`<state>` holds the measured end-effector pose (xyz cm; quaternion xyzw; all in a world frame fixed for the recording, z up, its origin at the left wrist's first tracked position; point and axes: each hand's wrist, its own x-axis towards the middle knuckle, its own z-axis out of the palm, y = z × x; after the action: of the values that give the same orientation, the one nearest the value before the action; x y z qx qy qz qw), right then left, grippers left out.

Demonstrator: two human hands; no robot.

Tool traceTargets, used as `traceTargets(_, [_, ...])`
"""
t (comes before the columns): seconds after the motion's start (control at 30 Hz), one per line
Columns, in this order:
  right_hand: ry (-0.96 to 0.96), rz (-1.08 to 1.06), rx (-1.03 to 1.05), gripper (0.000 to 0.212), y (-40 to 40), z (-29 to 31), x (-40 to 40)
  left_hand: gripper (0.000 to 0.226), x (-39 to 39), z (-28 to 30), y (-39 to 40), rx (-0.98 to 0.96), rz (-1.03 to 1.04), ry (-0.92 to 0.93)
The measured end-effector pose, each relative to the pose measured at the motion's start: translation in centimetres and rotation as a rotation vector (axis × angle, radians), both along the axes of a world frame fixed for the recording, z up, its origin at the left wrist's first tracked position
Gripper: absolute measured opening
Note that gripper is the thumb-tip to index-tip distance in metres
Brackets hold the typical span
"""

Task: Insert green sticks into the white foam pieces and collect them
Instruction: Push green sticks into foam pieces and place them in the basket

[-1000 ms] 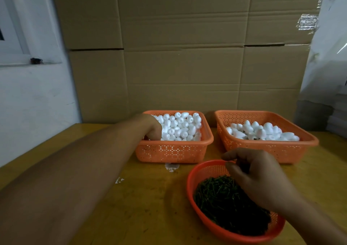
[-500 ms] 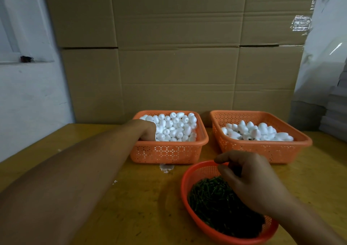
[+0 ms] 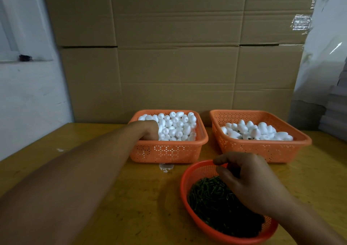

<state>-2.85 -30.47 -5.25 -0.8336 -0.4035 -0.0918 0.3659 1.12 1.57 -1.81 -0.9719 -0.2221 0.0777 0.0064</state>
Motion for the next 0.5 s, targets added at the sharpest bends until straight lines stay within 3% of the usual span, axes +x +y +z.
traceTargets(0.07, [0.003,0.011,-0.012,0.014,0.0,0.0,0.0,0.05,-0.2,0.0,0.1,-0.036,0.011,-0.11])
traceTargets(0.23, [0.01,0.012,-0.04,0.012,0.1,0.1,-0.1,0.024,0.0,0.9,-0.2,-0.238,0.026,-0.386])
traceTargets(0.4, [0.016,-0.023,-0.115,0.014,0.1,0.2,-0.1,0.021,-1.3,2.6,-2.2,-0.476,-0.067,-0.74])
traceTargets(0.5, [0.028,-0.035,-0.17,0.017,0.1,0.2,-0.2,0.027,-3.4,2.8,-4.2,-0.651,-0.165,-0.83])
